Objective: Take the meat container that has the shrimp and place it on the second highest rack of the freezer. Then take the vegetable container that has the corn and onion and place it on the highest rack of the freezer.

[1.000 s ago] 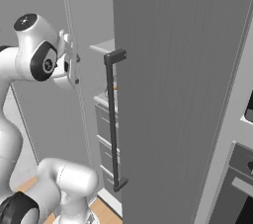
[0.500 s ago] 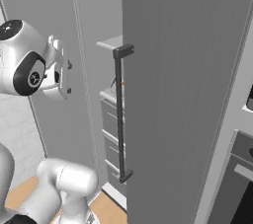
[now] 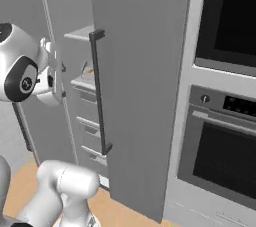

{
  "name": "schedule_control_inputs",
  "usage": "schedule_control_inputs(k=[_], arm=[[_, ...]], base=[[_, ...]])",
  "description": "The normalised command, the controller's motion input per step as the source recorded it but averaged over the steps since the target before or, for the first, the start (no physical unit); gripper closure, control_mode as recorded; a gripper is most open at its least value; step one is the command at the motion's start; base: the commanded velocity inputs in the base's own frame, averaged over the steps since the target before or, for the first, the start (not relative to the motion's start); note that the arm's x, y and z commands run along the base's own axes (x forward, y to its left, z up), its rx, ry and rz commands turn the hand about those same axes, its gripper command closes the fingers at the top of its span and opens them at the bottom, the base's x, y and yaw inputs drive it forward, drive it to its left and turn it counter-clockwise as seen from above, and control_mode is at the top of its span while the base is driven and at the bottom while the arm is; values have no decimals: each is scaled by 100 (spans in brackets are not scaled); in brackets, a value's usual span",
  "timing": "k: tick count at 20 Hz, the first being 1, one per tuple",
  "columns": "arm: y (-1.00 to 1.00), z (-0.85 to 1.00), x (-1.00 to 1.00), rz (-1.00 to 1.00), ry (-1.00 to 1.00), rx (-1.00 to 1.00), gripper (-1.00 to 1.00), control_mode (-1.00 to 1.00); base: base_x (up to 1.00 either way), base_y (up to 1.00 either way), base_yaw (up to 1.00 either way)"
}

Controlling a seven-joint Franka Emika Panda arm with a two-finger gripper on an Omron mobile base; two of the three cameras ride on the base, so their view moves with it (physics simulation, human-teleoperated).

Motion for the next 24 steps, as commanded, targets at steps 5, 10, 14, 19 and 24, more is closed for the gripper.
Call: schedule_control_inputs(k=[5,10,14,19,24], arm=[[0,0,0,0,0,0,-100,100],[0,0,0,0,0,0,-100,100],[0,0,0,0,0,0,-100,100],[0,0,0,0,0,0,-100,100],[0,0,0,0,0,0,-100,100]], base=[[20,-71,-65],[44,-77,-54],[80,-74,-42],[99,-92,-24],[36,-100,2]])
